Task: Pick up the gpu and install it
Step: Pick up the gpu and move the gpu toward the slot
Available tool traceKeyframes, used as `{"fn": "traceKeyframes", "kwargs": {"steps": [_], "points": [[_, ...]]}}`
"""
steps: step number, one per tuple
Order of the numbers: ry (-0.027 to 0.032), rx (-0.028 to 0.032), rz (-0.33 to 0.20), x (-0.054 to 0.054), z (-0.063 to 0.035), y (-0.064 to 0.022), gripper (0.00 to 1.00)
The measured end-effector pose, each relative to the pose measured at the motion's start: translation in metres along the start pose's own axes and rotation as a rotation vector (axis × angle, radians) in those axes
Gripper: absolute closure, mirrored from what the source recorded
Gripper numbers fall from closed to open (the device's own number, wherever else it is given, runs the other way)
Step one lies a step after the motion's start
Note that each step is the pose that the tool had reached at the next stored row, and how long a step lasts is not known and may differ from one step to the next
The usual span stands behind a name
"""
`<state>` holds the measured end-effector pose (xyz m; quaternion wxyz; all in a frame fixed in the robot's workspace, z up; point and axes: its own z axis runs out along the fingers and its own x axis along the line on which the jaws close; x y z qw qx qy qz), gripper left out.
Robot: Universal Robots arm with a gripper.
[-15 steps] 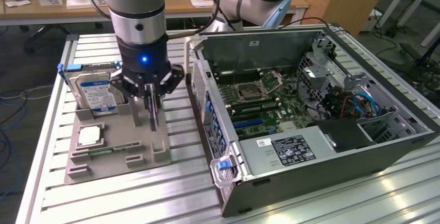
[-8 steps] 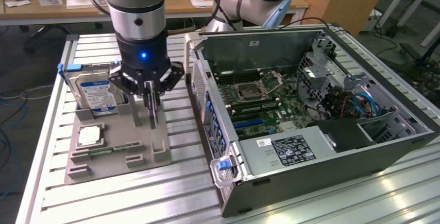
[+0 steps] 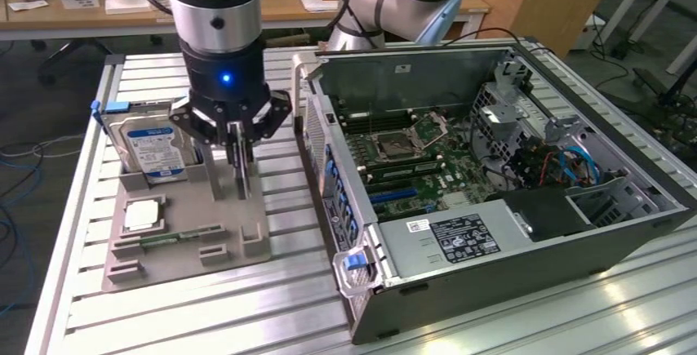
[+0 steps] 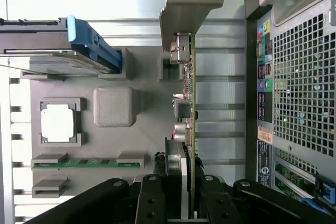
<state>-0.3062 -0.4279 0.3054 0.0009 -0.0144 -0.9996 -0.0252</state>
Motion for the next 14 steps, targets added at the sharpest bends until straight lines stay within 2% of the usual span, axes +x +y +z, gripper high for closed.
{"fn": "traceKeyframes", "kwargs": {"steps": [14], "points": [[0.0001,0.0001,0.0,0.0,-0.0238,0.0011,0.72]]}}
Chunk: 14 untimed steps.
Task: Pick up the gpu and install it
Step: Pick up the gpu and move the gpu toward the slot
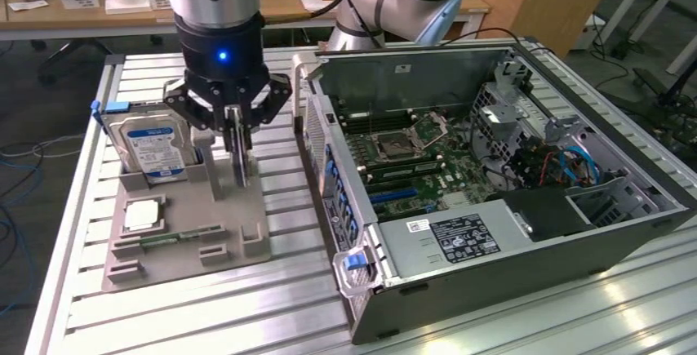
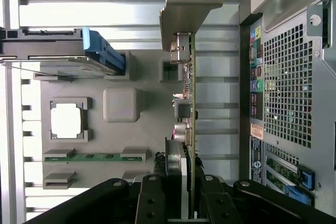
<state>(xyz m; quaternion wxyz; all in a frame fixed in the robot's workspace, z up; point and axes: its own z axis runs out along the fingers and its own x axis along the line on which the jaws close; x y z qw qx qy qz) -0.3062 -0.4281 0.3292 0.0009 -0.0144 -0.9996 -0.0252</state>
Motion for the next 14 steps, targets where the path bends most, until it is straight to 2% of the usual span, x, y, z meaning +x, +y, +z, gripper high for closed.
{"fn": "traceKeyframes", "kwargs": {"steps": [14], "points": [[-0.0001,-0.0003,0.0,0.0,-0.0201,0.0004,0.72]]}}
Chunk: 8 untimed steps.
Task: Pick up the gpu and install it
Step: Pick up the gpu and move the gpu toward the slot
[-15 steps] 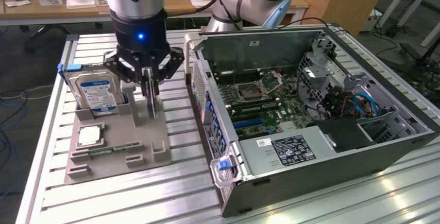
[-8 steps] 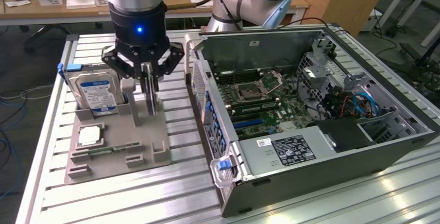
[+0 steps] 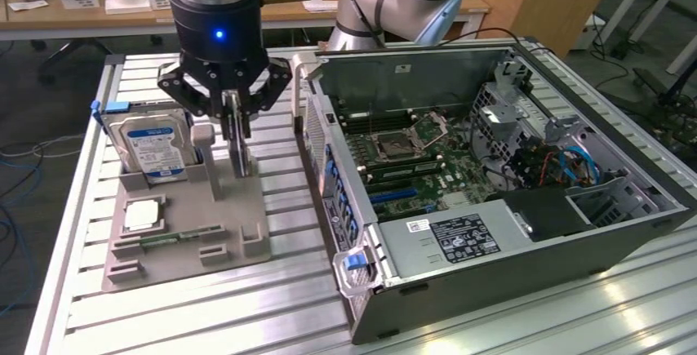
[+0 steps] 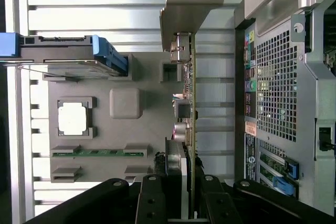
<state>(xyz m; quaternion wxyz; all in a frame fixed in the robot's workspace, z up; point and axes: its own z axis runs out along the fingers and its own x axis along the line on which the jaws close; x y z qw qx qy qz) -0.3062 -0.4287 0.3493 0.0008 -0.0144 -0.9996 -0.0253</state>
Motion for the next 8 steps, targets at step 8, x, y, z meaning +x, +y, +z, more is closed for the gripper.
{"fn": "traceKeyframes", "kwargs": {"steps": [8], "points": [[0.0001,-0.0003,0.0,0.0,-0.009,-0.0003,0.72]]}}
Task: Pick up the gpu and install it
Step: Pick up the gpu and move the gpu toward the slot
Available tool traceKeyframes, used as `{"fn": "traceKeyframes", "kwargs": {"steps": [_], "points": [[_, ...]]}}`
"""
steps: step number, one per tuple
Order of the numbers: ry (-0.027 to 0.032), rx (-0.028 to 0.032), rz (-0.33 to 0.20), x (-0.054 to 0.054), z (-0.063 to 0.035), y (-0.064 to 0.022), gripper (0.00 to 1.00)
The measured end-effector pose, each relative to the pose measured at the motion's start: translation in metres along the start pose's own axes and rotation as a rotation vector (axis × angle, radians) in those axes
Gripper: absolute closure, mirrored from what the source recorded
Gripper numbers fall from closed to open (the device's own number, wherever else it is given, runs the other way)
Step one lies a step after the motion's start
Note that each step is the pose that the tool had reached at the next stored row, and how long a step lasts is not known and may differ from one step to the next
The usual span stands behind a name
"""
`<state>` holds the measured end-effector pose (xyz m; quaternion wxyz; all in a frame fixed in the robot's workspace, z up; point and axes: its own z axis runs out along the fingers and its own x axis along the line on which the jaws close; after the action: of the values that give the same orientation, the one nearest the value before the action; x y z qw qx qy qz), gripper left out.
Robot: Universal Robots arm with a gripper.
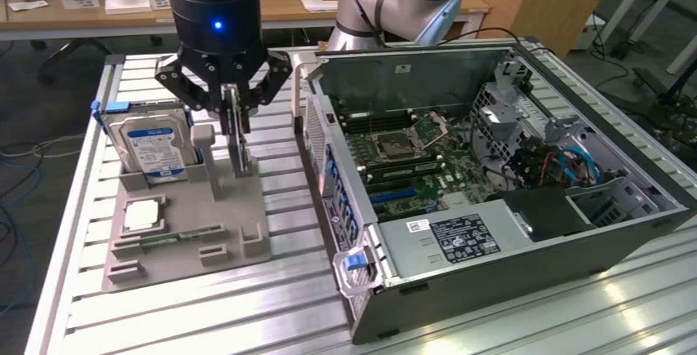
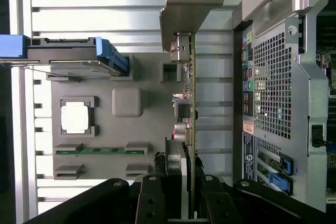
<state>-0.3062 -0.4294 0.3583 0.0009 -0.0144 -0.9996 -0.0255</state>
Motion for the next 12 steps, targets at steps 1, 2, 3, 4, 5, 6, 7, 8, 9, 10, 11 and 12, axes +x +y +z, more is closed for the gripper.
{"fn": "traceKeyframes", "kwargs": {"steps": [1,2,3,4,5,6,7,8,9,10,11,12], "points": [[0.0,-0.0001,0.0,0.0,-0.0012,0.0,0.72],[0.0,0.0,0.0,0.0,-0.0026,0.0,0.72],[0.0,0.0,0.0,0.0,-0.0041,0.0001,0.72],[0.0,0.0,0.0,0.0,-0.0058,0.0002,0.72],[0.0,0.0,0.0,0.0,-0.0076,0.0002,0.72],[0.0,0.0,0.0,0.0,-0.0092,0.0003,0.72],[0.0,0.0,0.0,0.0,-0.0108,0.0004,0.72],[0.0,0.0,0.0,0.0,-0.0123,0.0004,0.72],[0.0,0.0,0.0,0.0,-0.014,0.0004,0.72],[0.0001,0.0,0.0,0.0,-0.0157,0.0004,0.72],[0.0,-0.0001,0.0,0.0,-0.0174,0.0004,0.72],[0.0,-0.0001,0.0,0.0,-0.0192,0.0004,0.72]]}}
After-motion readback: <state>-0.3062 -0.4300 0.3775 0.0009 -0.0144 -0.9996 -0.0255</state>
